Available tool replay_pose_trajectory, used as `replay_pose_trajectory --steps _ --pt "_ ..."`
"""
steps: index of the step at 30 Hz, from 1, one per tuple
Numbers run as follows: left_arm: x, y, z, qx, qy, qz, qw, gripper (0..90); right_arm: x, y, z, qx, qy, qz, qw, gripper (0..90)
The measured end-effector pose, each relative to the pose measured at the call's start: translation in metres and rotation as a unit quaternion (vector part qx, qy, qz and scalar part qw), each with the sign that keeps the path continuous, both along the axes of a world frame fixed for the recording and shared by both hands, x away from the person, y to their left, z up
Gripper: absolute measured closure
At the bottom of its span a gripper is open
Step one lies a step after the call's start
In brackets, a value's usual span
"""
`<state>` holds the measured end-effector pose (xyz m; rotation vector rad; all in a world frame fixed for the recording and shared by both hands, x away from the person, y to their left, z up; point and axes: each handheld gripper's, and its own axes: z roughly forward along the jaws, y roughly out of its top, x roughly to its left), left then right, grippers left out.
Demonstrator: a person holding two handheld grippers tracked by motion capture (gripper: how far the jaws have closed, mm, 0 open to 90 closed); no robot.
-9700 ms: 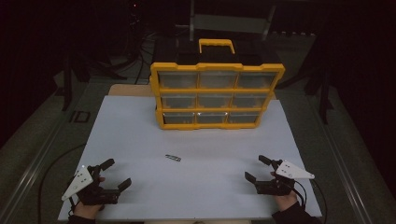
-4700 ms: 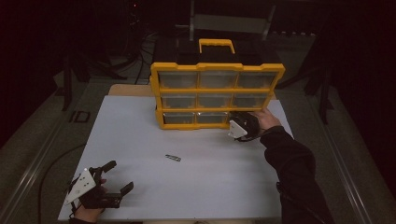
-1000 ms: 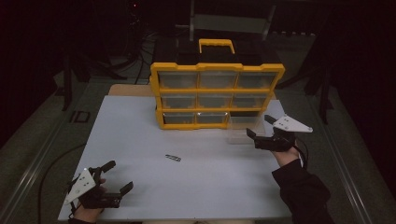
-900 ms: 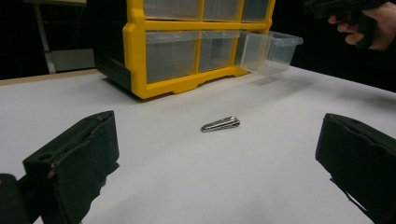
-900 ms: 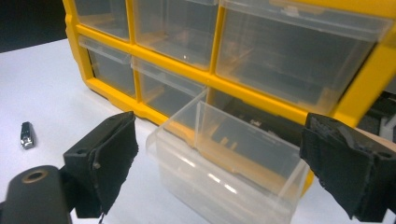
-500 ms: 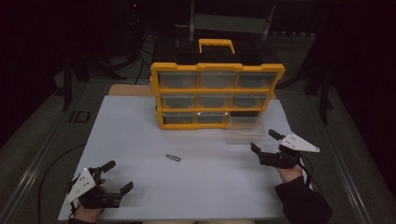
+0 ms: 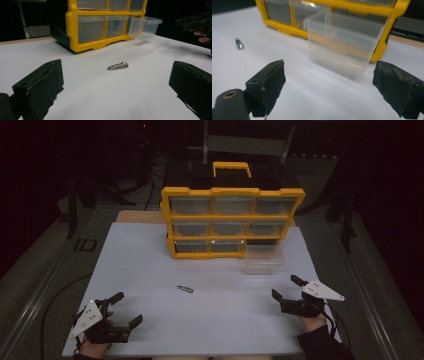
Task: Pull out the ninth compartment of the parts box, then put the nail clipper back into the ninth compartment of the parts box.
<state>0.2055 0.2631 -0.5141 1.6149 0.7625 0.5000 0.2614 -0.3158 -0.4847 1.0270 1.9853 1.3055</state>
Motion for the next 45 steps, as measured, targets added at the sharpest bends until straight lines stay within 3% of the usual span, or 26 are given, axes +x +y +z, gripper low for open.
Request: replay_pose_trajectory --steps 2,4,9,13,17,21,24,32,45 --pt "0.0 0.0 0.0 0.001 0.0 0.0 1.0 0.1 -0.005 0.001 -0.004 -0.012 -0.009 -0.001 0.9999 10.7" --pt "0.0 0.0 0.0 0.002 0.001 -0.001 1.0 0.1 -0.013 0.002 -0.008 0.001 -0.014 -0.01 0.9998 10.7" --pt "0.0 0.0 0.0 0.002 0.001 -0.001 1.0 0.1 -0.016 0.005 -0.01 -0.004 -0.024 -0.016 0.9996 10.7" --pt "0.001 0.0 0.0 0.0 0.003 -0.001 1.0 0.1 -0.017 0.008 -0.009 -0.001 -0.025 -0.015 0.9996 10.8" --pt "0.001 0.0 0.0 -0.002 0.003 0.001 1.0 0.1 -0.019 0.01 -0.013 0.007 -0.003 -0.023 0.9997 10.8" --pt "0.0 -0.001 0.0 0.003 0.003 0.0 1.0 0.1 -0.023 0.013 -0.01 0.004 -0.009 -0.024 0.9997 10.8" --pt "0.001 0.001 -0.001 -0.001 0.006 0.003 1.0 0.1 -0.021 0.016 -0.009 0.005 -0.02 -0.027 0.9994 10.8" --pt "0.004 -0.001 -0.002 0.003 0.01 0.002 0.9999 0.1 -0.016 0.018 -0.016 0.002 -0.02 -0.024 0.9995 10.8" --pt "0.004 -0.001 0.0 0.002 0.016 0.004 0.9999 0.1 -0.018 0.022 -0.009 0.001 -0.022 -0.039 0.999 10.8"
